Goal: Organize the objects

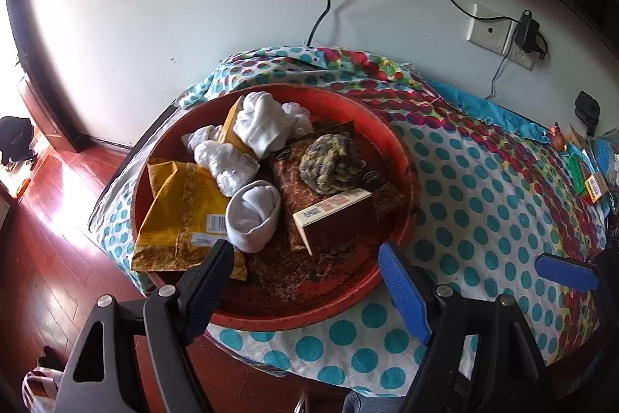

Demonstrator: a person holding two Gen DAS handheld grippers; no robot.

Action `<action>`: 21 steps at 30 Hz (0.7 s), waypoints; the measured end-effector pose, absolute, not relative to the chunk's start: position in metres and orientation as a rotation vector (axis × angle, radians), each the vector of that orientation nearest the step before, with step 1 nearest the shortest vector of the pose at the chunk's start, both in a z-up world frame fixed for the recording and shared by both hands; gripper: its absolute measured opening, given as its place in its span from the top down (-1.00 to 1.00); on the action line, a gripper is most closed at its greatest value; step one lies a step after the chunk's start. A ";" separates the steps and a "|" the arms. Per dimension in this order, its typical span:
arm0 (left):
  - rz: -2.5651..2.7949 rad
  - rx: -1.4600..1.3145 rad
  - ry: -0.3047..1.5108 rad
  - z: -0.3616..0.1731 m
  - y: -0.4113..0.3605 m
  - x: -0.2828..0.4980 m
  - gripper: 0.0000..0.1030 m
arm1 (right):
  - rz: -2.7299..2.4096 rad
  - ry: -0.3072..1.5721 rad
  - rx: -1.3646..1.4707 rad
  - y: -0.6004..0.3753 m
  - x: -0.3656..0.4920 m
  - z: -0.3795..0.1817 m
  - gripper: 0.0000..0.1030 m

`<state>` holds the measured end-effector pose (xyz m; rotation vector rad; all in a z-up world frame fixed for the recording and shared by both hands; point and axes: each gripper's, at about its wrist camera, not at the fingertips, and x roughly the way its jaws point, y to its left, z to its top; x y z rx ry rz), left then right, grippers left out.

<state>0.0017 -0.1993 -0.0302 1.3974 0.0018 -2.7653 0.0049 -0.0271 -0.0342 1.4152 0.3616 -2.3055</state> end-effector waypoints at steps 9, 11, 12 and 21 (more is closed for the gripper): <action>-2.802 1.400 -0.065 -0.021 -0.186 0.000 -0.54 | -2.329 0.331 1.422 -0.020 0.009 -0.031 -1.00; -2.813 1.414 -0.064 -0.021 -0.185 0.000 -0.54 | -2.334 0.327 1.422 -0.019 0.010 -0.030 -1.00; -2.812 1.425 -0.068 -0.021 -0.185 -0.001 -0.54 | -2.336 0.327 1.421 -0.019 0.010 -0.030 -1.00; -2.807 1.435 -0.135 -0.022 -0.181 -0.002 -0.54 | -2.346 0.320 1.433 -0.021 0.011 -0.031 -1.00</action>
